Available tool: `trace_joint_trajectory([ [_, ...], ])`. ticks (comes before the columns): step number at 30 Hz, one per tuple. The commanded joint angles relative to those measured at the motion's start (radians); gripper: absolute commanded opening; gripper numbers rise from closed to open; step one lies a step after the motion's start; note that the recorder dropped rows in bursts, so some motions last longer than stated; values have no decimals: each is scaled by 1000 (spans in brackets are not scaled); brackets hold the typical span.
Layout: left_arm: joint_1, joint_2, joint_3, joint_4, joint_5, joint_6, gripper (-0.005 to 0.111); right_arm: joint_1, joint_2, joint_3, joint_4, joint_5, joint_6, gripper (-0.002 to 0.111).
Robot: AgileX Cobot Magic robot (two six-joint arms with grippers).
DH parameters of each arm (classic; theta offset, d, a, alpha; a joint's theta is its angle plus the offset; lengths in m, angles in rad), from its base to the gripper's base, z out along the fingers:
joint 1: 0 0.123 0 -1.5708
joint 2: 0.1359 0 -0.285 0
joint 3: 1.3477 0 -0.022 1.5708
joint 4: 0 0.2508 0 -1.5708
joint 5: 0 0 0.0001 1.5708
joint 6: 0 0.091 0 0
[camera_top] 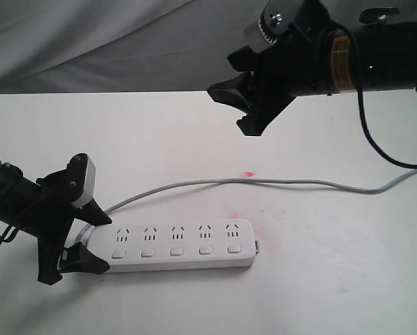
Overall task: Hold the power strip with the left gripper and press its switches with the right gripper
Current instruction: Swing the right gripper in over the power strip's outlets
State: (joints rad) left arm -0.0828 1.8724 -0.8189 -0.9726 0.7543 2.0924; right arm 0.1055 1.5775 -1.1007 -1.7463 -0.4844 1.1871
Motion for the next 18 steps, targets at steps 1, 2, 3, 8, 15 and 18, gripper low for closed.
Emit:
trace_joint_trajectory([
  [1, -4, 2, -2, -17, 2, 2, 48, 74, -2, -7, 2, 389, -52, 54],
  [2, -4, 2, -2, -17, 2, 2, 48, 92, -2, -7, 2, 493, -70, 54],
  [3, -4, 2, -2, -17, 2, 2, 48, 105, -2, -7, 2, 568, -84, 54],
  [8, -4, 2, -2, -17, 2, 2, 48, 125, -2, -67, 174, 778, -241, 54],
  [15, -4, 2, -2, -17, 2, 2, 48, 125, 64, -296, 1059, 1012, -1205, 54],
  [18, -4, 2, -2, -17, 2, 2, 48, 125, 84, -333, 1417, 1038, -1576, 54],
])
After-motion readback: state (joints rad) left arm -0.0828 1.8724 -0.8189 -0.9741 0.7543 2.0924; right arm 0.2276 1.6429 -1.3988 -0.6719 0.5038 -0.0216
